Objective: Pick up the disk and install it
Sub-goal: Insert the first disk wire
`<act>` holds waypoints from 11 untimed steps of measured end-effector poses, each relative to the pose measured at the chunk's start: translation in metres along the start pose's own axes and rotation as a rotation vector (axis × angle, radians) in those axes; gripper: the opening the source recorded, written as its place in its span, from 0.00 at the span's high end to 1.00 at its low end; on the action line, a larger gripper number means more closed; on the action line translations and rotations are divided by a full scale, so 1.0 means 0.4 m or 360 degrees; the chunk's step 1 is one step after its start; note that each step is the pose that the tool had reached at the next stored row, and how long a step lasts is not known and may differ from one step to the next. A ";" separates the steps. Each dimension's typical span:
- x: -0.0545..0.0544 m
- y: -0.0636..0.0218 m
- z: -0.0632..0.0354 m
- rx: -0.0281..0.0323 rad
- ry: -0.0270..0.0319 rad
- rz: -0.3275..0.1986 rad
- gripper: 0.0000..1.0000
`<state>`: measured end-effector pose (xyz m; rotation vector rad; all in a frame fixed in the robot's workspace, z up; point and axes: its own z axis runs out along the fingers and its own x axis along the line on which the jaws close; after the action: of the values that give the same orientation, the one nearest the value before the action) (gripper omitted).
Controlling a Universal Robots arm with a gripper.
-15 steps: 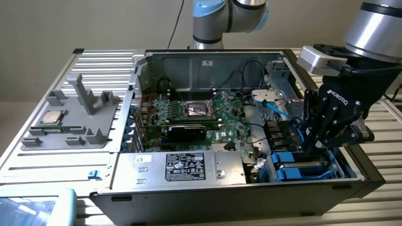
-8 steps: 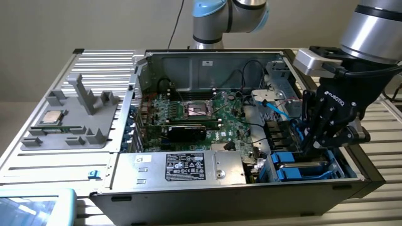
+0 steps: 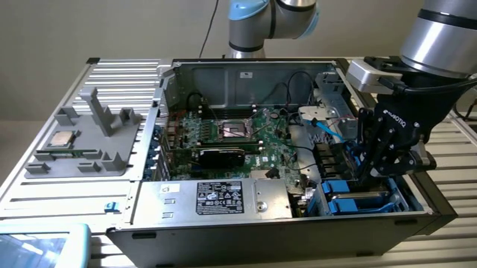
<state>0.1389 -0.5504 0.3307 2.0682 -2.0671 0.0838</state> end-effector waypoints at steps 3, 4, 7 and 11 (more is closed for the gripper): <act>0.001 0.000 0.001 0.00018 -0.00003 0.0006 0.83; 0.001 0.001 0.002 0.00020 -0.00004 0.0007 0.83; 0.001 0.002 0.003 0.00020 -0.00011 0.0014 0.83; 0.001 0.002 0.006 0.00027 -0.00018 0.0021 0.83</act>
<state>0.1379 -0.5511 0.3283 2.0560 -2.0825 0.0865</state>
